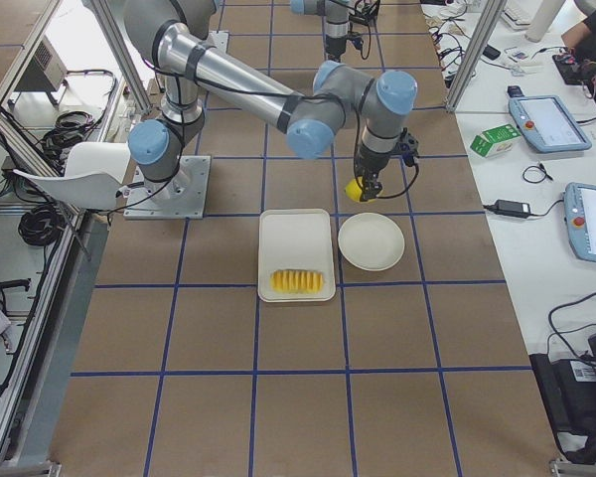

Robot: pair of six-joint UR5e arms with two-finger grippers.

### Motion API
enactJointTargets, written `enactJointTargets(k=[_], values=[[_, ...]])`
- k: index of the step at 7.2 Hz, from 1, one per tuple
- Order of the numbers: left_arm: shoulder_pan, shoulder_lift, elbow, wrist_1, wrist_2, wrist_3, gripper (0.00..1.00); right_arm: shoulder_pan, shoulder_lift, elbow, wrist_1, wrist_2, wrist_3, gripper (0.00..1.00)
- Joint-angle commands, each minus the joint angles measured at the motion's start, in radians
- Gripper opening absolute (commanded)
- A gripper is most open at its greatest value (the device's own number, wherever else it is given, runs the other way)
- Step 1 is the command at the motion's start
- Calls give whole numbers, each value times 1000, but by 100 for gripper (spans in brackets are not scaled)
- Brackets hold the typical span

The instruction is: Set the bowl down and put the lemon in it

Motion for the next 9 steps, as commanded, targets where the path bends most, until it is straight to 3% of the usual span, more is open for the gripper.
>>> enactJointTargets(k=[1,2,4,5,8,9], values=[[-3,-12,11,51,12,30,75,40,-51,13,51,25,74,21],[25,20,16,56,14,103,98,108,-54,15,54,25,169,21],[57,110,77,-101,23,154,100,334,-48,13,47,30,368,20],[72,165,97,-181,91,246,100,452,-33,0,33,66,524,19],[196,342,107,-504,179,418,100,719,14,-1,-11,70,831,19],[230,397,132,-546,182,425,100,786,45,9,-78,68,902,19]])
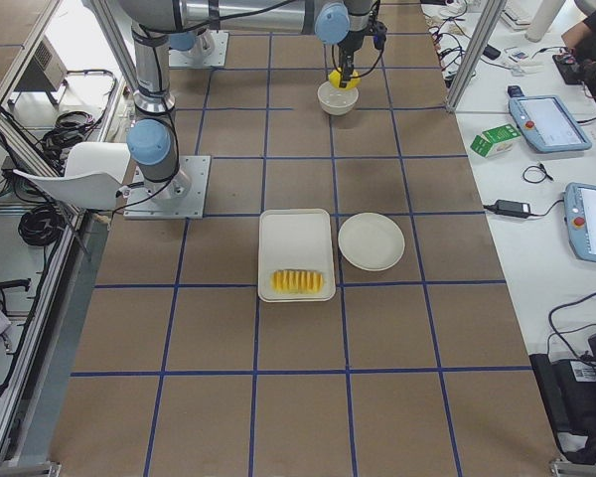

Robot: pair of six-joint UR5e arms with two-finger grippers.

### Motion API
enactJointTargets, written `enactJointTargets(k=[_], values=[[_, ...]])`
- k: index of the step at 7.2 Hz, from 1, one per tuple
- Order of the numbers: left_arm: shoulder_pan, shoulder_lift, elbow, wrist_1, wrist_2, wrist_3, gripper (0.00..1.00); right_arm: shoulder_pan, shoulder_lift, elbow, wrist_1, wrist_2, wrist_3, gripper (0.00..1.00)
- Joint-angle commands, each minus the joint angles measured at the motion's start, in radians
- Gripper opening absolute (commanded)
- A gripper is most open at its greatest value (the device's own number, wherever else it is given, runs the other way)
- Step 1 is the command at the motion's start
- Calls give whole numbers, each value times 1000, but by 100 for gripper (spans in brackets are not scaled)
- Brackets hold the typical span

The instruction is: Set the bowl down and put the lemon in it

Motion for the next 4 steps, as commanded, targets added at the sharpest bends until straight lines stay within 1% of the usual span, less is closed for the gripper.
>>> enactJointTargets(k=[1,2,3,4], values=[[55,108,82,-216,15,31,95,140,75,4,-107,-2,172,20],[52,134,99,-293,15,31,96,156,103,11,-156,-2,177,21],[49,144,96,-291,15,31,100,157,140,12,-175,-2,168,21],[50,139,95,-285,15,31,100,157,195,15,-204,-2,164,21]])
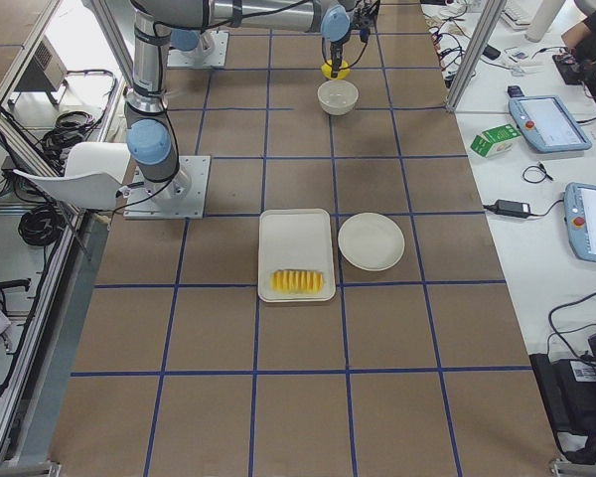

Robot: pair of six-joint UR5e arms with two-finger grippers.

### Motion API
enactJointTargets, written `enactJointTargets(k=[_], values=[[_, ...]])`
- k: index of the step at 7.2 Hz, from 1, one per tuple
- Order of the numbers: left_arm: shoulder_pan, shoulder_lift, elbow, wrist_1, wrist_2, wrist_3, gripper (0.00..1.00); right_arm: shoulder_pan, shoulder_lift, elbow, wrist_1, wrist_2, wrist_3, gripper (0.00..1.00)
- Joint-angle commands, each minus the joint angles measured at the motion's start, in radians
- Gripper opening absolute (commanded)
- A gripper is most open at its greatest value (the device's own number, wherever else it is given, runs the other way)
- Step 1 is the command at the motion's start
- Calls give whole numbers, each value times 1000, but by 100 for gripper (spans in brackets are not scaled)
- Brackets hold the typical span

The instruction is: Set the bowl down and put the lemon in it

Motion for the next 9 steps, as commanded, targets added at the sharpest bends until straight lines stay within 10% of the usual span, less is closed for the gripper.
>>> enactJointTargets(k=[1,5,7,9], values=[[15,-2,13,-11,-1,0,100,6,117,5,-98,-5,2,21],[13,-7,15,-13,20,-1,100,7,150,59,-184,0,-5,29],[13,-5,12,-13,22,0,100,9,150,62,-186,0,5,91],[13,-4,12,-13,28,-1,100,9,130,47,-183,0,3,100]])
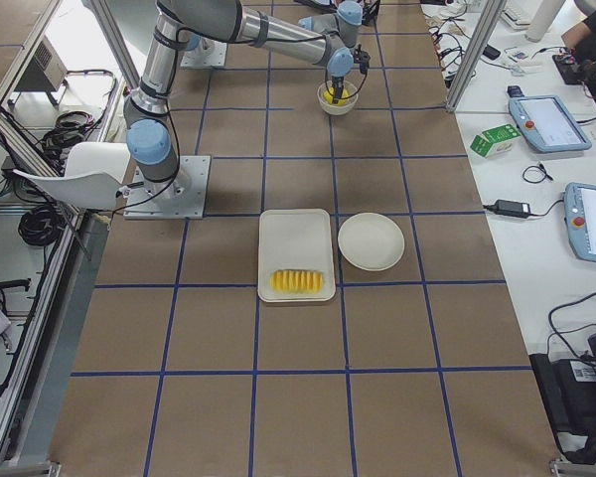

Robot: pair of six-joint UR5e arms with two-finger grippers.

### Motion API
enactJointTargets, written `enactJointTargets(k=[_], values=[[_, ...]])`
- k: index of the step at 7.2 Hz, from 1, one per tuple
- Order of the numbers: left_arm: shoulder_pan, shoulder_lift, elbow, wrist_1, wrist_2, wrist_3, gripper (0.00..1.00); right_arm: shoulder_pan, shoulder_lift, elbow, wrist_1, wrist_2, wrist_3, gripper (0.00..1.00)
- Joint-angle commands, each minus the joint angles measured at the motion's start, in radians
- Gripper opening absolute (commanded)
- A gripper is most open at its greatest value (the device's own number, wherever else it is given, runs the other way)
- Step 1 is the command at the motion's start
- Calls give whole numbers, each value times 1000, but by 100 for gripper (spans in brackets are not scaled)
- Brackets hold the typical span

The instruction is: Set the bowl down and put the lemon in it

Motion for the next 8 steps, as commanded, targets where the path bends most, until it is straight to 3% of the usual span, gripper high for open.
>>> enactJointTargets(k=[1,5,7,8], values=[[0,-1,7,2,5,0,100,0,-69,-14,14,-3,-6,100],[0,4,15,6,11,1,100,-14,-422,-9,244,-15,-14,100],[0,1,13,11,20,0,100,-43,-435,-8,304,-20,-17,100],[0,1,13,11,19,0,100,-119,-441,-11,318,-28,-67,100]])
